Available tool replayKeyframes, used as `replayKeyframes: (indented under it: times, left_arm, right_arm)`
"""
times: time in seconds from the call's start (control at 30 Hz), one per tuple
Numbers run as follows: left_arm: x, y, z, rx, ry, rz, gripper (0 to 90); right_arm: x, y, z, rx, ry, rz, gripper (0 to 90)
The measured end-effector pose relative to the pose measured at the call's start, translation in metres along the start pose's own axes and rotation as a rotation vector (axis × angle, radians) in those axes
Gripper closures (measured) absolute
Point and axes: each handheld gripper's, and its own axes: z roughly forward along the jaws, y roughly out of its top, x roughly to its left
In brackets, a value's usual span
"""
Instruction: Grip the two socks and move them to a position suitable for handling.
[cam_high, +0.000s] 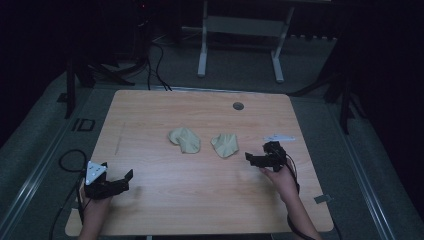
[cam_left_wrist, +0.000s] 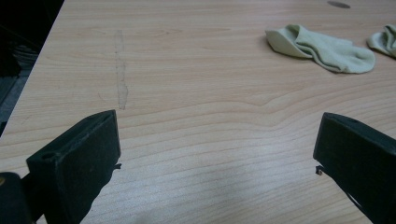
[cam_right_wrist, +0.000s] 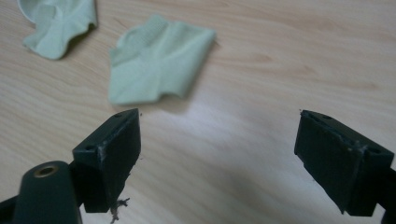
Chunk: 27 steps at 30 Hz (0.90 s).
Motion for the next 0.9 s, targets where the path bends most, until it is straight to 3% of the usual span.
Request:
replayKeyframes:
  times: [0.23, 0.6, 0.9]
  left_arm:
    - [0.0, 0.0, 0.0, 0.002, -0.003, -0.003, 0.6]
    - [0.001, 0.0, 0.0, 0.011, 0.008, -0.006, 0.6]
    - [0.001, -0.001, 0.0, 0.014, 0.011, -0.007, 0.6]
  right_arm:
    - [0.016, 0.02, 0.02, 0.017, 0.01, -0.042, 16.2]
    - [0.034, 0.04, 0.048, 0.031, 0.033, -0.039, 16.3]
    - [0.048, 0.055, 0.087, 0.09, 0.044, -0.038, 16.3]
